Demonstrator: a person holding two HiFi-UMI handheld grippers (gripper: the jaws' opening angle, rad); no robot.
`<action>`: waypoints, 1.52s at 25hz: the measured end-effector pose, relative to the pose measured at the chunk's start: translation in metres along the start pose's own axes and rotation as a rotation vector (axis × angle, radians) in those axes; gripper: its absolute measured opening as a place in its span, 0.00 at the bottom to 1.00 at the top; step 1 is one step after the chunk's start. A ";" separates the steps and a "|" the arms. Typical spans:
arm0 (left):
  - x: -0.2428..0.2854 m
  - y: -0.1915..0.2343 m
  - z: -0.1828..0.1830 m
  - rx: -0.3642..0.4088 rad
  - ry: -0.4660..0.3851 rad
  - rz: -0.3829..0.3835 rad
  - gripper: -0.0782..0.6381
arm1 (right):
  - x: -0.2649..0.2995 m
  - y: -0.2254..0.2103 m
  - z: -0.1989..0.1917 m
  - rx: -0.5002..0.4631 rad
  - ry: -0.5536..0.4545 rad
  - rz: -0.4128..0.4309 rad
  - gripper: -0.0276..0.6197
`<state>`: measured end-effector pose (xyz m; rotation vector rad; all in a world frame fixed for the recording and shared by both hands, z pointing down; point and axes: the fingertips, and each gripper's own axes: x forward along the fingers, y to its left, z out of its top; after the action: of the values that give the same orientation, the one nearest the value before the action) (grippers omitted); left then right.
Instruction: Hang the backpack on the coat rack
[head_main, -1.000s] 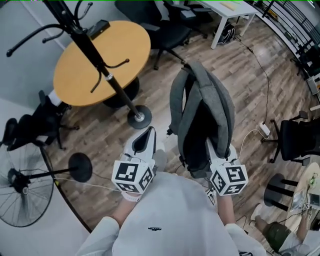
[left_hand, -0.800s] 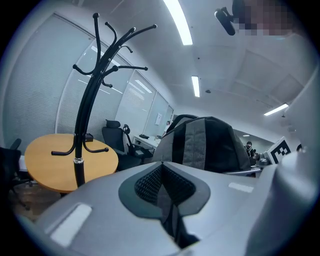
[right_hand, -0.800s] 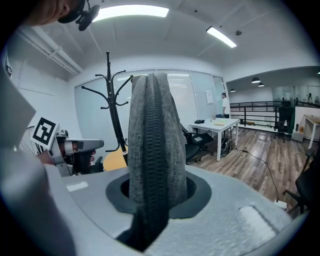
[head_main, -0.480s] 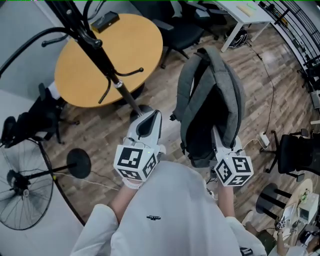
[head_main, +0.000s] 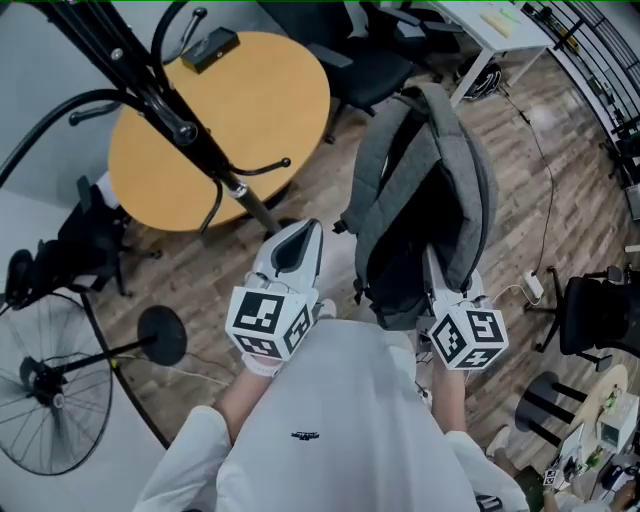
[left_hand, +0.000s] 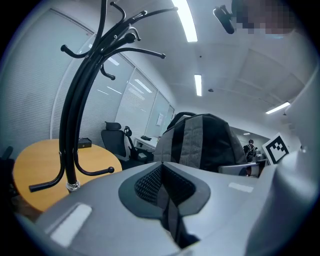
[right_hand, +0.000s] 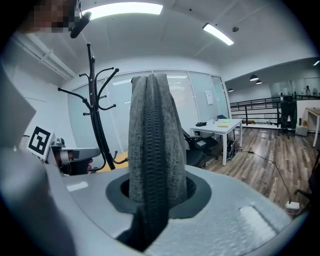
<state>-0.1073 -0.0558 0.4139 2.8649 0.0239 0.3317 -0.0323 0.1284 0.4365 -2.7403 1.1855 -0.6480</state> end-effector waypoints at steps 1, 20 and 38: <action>0.003 0.000 0.000 0.001 0.003 0.000 0.13 | 0.004 -0.002 0.002 0.002 -0.002 0.002 0.19; 0.146 0.015 0.033 -0.061 -0.042 0.191 0.13 | 0.150 -0.100 0.062 -0.065 0.096 0.197 0.19; 0.252 0.009 0.063 -0.130 -0.105 0.482 0.13 | 0.275 -0.148 0.153 -0.187 0.102 0.540 0.19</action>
<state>0.1523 -0.0687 0.4135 2.7208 -0.6876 0.2578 0.2991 0.0221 0.4289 -2.3586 1.9896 -0.6326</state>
